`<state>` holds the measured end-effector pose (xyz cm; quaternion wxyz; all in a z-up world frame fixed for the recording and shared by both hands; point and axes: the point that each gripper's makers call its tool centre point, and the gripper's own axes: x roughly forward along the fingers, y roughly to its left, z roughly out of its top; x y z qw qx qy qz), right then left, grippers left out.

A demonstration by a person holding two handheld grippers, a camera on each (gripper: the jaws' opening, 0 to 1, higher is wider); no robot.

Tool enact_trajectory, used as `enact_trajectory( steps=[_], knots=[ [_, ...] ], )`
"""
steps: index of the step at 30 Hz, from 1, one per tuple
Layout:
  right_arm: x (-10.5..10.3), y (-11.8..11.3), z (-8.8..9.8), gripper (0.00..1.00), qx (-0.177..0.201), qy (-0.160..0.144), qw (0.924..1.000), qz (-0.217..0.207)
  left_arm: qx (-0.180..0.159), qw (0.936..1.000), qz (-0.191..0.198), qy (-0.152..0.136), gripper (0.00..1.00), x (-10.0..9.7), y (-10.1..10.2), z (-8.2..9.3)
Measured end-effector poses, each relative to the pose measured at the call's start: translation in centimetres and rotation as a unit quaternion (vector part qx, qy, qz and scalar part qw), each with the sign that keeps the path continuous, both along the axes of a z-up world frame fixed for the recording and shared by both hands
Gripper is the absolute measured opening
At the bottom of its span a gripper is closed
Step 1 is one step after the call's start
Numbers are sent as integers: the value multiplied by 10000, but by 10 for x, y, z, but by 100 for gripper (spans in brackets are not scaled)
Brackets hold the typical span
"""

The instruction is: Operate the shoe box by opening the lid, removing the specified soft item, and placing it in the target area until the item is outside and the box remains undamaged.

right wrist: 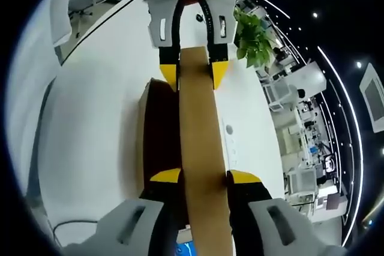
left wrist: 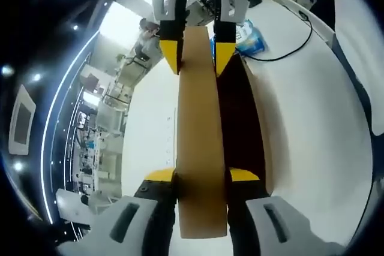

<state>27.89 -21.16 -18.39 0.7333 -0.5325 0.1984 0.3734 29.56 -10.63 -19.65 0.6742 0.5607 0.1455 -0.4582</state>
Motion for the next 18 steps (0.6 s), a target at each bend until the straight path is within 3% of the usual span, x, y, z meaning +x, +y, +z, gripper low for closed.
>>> enact_trajectory(
  steps=[4,6,9,12,14,18],
  knots=[
    [-5,-5,5,29,126,95,9999,-66,-15,10000,-9,5,31,0,0,0],
    [-9,-10,10,35,228,100,9996,-104,-6,10000,-24,7,31,0,0,0],
    [-15,-47,11,45,165,133,9990,-393,-5,10000,-2,4,31,0,0,0],
    [-17,-54,9,50,497,331,9963,-625,14,10000,-4,-9,31,-1,0,-1],
    [-14,-62,6,53,169,232,9976,-627,25,10000,-15,-14,31,-1,0,-2],
    [-11,-56,4,55,137,207,9984,-507,11,10000,-39,-22,31,0,0,-2]
  ],
)
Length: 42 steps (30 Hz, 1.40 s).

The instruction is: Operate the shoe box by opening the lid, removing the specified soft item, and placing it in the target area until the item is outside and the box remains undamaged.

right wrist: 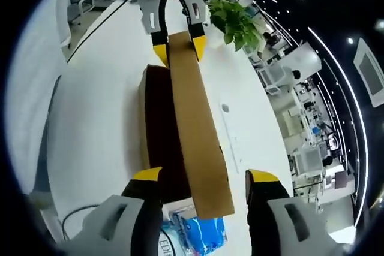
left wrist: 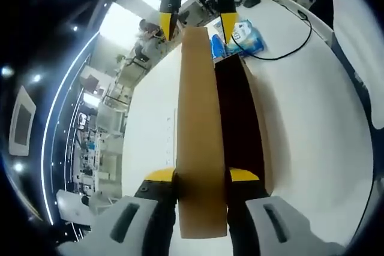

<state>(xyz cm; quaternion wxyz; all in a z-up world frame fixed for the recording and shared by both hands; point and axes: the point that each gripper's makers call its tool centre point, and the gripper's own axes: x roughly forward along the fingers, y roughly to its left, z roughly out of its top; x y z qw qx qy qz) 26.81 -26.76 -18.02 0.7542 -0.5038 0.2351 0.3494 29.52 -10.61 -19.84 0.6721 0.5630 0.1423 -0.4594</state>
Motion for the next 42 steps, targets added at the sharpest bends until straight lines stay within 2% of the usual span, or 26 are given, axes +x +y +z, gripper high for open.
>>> enact_trajectory(
  steps=[6,9,13,18,24,32,42],
  knots=[
    [12,1,-8,54,-517,-189,9982,238,24,10000,-10,-2,31,1,0,-1],
    [13,3,-11,53,-482,-139,9984,251,16,10000,0,-3,31,1,0,-1],
    [13,7,-13,45,-515,-143,9978,396,19,10000,2,-7,31,0,1,-2],
    [12,11,-19,44,-438,-104,9982,391,40,10000,-12,3,31,-2,1,-6],
    [9,10,-26,31,-580,-179,9966,550,25,10000,1,-27,31,-3,1,-7],
    [7,10,-30,31,-601,-297,9963,538,-5,10000,40,-80,31,-6,1,-11],
    [0,11,-40,30,-659,-459,9952,560,45,9994,102,-325,33,-8,2,-27]
  ],
)
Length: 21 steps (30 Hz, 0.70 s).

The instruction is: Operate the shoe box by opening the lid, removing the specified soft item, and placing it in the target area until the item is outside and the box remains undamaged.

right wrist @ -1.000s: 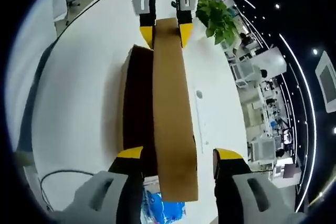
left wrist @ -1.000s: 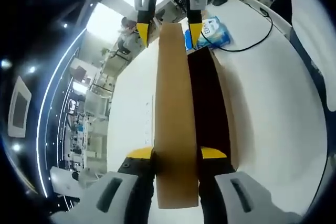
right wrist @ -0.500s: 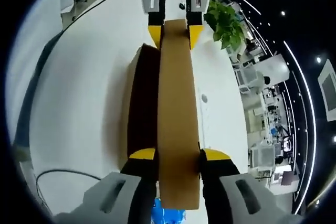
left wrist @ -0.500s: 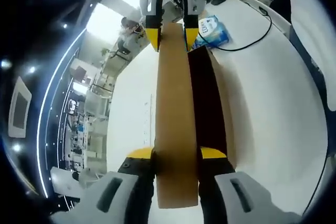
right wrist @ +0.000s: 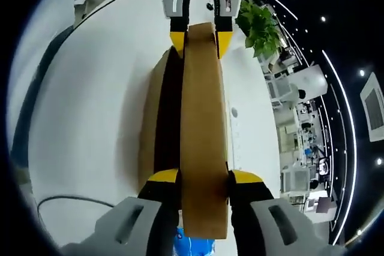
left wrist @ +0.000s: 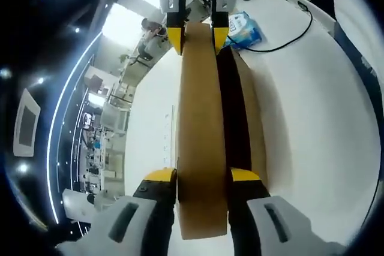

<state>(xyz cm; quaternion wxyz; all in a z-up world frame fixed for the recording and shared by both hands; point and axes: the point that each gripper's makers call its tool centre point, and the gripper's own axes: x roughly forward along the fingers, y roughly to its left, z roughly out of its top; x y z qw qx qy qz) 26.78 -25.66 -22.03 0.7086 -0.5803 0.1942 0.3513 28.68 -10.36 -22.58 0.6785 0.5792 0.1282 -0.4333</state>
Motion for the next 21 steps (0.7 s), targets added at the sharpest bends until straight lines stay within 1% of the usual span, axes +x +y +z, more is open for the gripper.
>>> enact_trajectory(
  steps=[1,2,4,8,15,19,21],
  knots=[
    [0,0,0,30,1,-35,10000,-12,-33,9999,1,-127,32,1,0,2],
    [3,-1,3,30,5,-219,9997,-73,-84,9997,17,-211,32,2,0,3],
    [5,-2,1,30,-85,-420,9991,-45,-133,9997,35,-222,32,1,-1,0],
    [4,-2,-3,30,-43,-603,9982,-53,-126,9994,50,-326,32,3,-1,-2],
    [6,-1,-8,30,-87,-728,9973,-78,-121,9985,61,-534,32,4,0,-7],
    [4,-1,-15,30,-163,-850,9962,-128,-118,9983,62,-559,32,3,0,-10],
    [3,1,-18,30,-142,-869,9960,-134,-115,9984,60,-555,32,3,2,-14]
  ],
)
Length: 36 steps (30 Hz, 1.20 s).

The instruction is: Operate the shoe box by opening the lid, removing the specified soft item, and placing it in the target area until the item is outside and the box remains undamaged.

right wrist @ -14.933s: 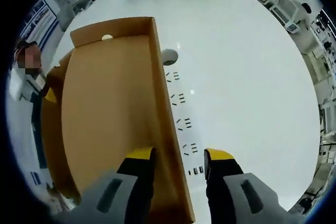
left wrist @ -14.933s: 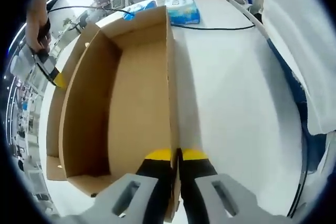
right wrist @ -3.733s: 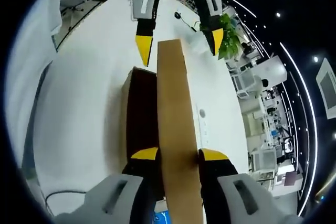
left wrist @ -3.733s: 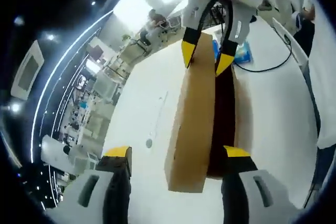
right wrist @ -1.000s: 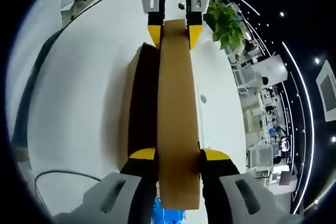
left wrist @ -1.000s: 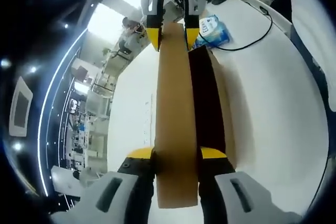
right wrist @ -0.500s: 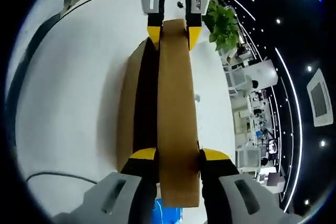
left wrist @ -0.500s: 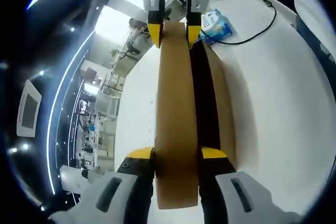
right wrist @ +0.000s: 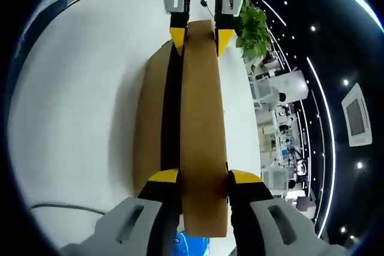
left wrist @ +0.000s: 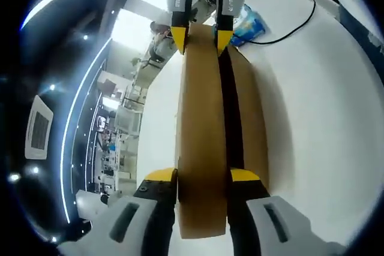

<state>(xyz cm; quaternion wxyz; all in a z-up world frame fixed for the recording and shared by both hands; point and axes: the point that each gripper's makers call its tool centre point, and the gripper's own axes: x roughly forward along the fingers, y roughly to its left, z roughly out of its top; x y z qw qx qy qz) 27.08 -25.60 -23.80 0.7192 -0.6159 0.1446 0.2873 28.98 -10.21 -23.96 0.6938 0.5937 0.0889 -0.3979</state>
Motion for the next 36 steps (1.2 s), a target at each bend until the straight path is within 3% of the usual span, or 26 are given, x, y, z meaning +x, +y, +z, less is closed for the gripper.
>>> enact_trajectory(
  steps=[9,27,32,36],
  knots=[
    [-2,2,-6,30,-46,-25,9999,104,81,9999,-48,-108,33,0,1,-7],
    [-4,3,-20,32,-47,237,9997,64,166,9996,-170,161,34,-7,0,-20],
    [-7,-1,-21,44,47,389,9992,-51,193,9994,-123,264,40,-11,2,-24],
    [-10,-4,-26,45,11,468,9989,-52,196,9994,-111,263,44,-13,4,-26]
  ],
)
